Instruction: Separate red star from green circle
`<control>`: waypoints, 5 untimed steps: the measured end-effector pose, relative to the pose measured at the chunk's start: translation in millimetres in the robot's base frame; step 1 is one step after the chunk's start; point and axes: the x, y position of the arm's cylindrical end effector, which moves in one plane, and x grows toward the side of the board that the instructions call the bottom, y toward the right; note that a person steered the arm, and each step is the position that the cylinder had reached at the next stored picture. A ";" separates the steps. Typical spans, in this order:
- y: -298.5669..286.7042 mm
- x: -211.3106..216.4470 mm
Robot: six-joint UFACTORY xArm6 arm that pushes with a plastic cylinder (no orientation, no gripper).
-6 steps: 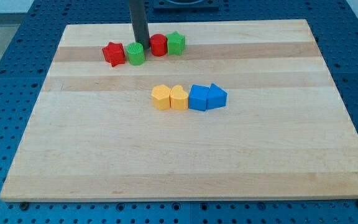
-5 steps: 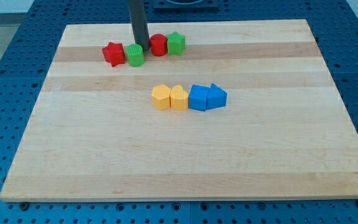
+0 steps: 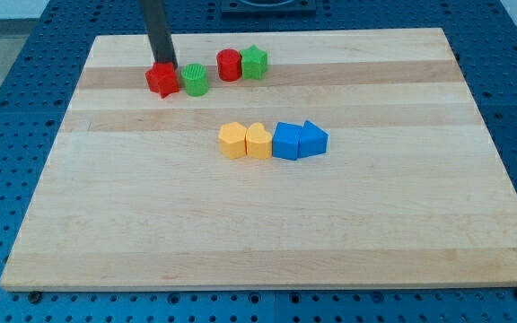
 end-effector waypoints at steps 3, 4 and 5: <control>-12.8 20.0; -50.3 19.9; -70.0 34.4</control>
